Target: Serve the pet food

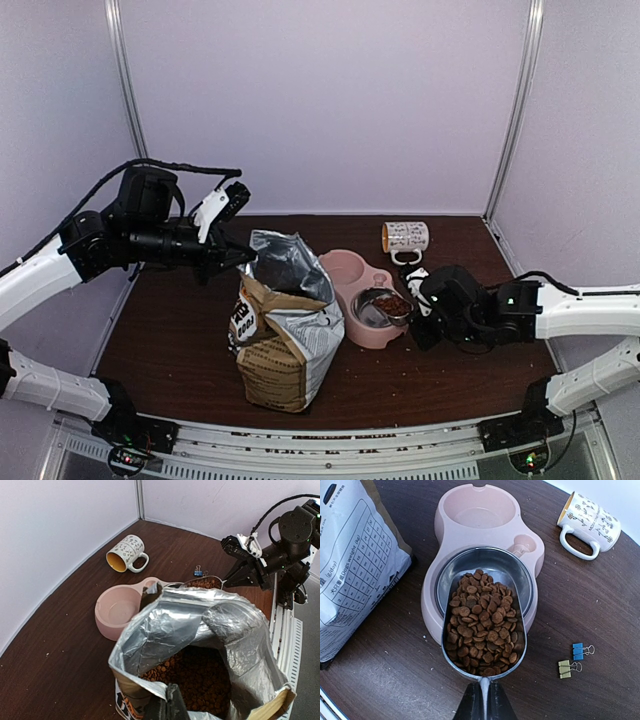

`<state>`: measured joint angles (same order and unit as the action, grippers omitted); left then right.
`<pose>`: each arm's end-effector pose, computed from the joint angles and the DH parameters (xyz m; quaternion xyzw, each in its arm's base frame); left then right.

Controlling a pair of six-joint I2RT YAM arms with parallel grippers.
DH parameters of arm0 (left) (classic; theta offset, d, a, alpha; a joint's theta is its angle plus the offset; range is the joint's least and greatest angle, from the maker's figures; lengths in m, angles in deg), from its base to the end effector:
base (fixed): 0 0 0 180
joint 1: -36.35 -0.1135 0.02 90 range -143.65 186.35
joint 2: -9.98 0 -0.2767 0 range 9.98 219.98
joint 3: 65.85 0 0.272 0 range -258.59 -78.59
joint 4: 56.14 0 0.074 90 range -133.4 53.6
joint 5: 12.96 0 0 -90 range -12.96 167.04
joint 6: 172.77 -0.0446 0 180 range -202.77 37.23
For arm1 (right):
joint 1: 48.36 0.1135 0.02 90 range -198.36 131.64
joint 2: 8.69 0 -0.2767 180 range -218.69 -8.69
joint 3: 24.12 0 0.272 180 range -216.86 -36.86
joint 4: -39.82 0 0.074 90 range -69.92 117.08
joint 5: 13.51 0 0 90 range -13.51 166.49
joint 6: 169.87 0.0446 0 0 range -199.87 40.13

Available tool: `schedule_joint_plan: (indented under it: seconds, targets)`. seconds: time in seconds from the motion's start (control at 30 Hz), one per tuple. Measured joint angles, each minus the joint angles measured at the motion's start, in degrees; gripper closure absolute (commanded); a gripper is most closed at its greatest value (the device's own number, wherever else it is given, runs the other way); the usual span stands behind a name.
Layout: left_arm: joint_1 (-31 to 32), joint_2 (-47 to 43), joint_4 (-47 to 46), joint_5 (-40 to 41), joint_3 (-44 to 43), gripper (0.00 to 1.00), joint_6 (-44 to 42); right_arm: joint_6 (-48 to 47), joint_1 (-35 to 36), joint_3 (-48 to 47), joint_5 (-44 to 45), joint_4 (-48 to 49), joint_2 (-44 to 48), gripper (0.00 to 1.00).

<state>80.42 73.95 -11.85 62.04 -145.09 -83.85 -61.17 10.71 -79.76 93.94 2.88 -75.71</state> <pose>0.1812 -0.1915 0.3770 0.3891 0.7635 -0.2890 0.4268 0.1431 0.2128 0.2275 -0.2681 0.8856 0.1104 0.3627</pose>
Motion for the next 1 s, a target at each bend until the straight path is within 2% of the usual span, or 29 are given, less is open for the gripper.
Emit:
schedule_joint_plan:
  seconds: [1.0]
  targets:
    - [0.0, -0.35, 0.39, 0.48, 0.0, 1.0, -0.35, -0.52, -2.95, -10.29, -3.32, -13.53, -6.36, 1.0]
